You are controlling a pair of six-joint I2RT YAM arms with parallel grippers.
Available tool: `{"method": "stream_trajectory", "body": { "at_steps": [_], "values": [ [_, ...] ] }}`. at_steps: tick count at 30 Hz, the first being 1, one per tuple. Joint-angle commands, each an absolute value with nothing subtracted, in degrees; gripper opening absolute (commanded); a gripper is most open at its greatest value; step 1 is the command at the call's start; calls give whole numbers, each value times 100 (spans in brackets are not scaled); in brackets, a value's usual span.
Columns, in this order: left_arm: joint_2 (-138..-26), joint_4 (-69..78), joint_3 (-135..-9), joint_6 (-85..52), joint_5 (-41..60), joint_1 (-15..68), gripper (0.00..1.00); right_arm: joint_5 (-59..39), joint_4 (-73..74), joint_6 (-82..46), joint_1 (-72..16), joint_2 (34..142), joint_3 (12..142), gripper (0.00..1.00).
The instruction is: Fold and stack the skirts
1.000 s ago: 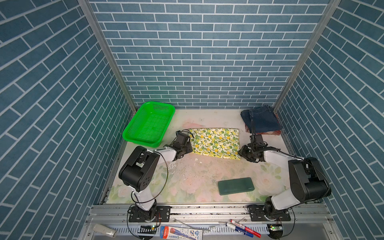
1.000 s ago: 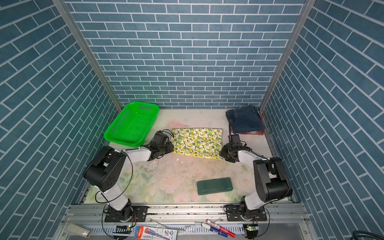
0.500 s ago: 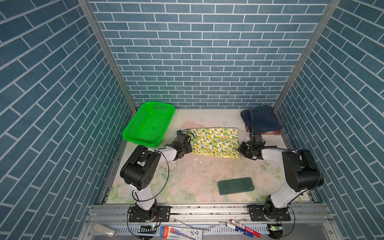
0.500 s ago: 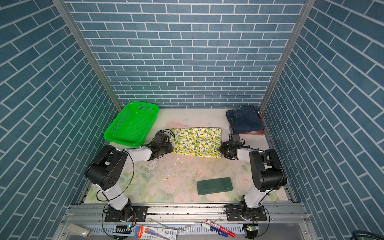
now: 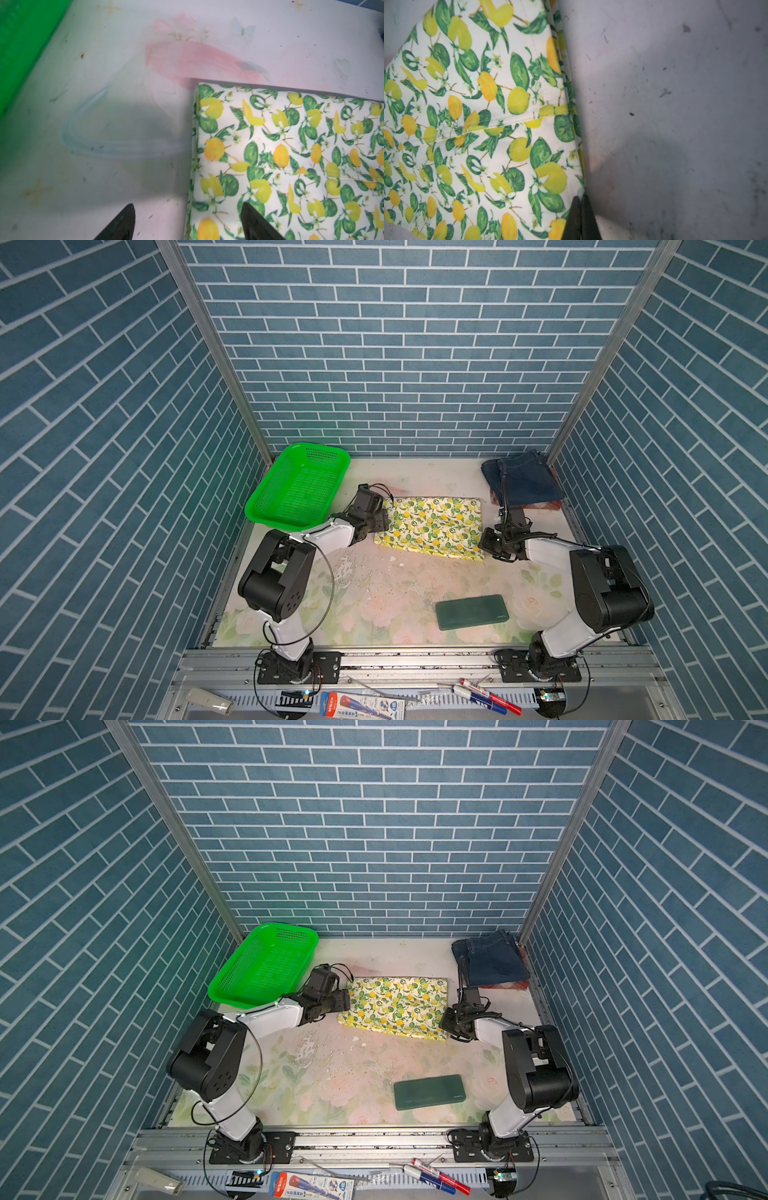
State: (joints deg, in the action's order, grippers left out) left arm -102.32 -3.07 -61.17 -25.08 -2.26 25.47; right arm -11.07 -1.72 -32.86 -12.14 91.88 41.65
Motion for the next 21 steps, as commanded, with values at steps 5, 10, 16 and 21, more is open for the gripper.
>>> {"method": "stream_trajectory", "body": {
  "at_steps": [5, 10, 16, 21],
  "values": [
    [-11134, -888, -6913, -1927, 1028, 2323, 81, -927, -640, -2868, -1222, 9101, 4120, 0],
    [-11494, -1349, -7235, -1899, 926, 2289, 79, -814, -847, -2678, -1222, 9035, 4214, 0],
    [-11845, -1730, -7498, -1831, 1159, 2276, 70, -768, -894, -2584, -1222, 9024, 4245, 0],
    [-12055, -1927, -7567, -1771, 1483, 2278, 63, -805, -888, -2540, -1222, 9026, 4263, 0]
  ]
}}
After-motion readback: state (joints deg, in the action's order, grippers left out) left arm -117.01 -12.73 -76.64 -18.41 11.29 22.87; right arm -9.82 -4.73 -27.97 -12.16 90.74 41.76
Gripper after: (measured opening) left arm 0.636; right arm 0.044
